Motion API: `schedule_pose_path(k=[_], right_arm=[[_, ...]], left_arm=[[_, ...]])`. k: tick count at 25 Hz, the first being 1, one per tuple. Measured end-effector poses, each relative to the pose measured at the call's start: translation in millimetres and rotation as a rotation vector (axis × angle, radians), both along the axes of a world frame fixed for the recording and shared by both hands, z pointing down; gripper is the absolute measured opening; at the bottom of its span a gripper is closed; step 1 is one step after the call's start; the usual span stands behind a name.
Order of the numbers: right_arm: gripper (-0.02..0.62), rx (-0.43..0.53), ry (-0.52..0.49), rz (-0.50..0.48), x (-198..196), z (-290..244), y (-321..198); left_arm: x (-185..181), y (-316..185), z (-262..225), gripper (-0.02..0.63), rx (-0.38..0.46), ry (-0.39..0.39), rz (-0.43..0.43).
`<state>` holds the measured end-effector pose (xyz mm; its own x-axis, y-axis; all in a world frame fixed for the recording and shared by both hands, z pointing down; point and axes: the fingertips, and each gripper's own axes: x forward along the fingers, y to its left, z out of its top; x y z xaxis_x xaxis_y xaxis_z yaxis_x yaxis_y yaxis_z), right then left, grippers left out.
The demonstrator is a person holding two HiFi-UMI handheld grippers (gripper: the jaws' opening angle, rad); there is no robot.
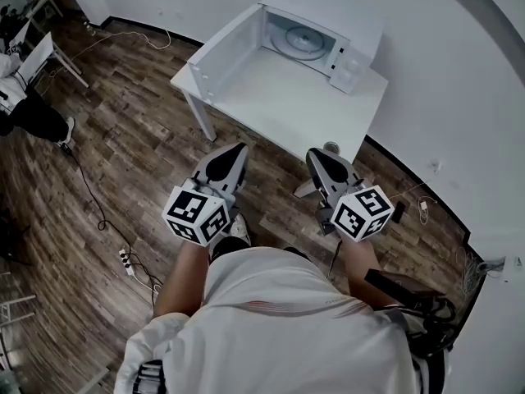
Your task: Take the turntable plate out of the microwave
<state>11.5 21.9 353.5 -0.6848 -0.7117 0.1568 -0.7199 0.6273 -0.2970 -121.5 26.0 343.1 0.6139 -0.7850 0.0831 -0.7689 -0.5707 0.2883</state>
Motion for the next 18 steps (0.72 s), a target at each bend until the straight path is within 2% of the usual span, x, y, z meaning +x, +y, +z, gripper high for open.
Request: schedule_pose_path(k=[7,18], right_arm=[[0.005,0.003,0.027,0.067,-45,-2,-40],[0.005,-0.036,0.049,0.169,-44,10,-93]], left_arm=[[-41,-53,6,0.011,-0.009,0.016,0.068],[-35,-117,19,0.011,-0.046,0.055,0.17]])
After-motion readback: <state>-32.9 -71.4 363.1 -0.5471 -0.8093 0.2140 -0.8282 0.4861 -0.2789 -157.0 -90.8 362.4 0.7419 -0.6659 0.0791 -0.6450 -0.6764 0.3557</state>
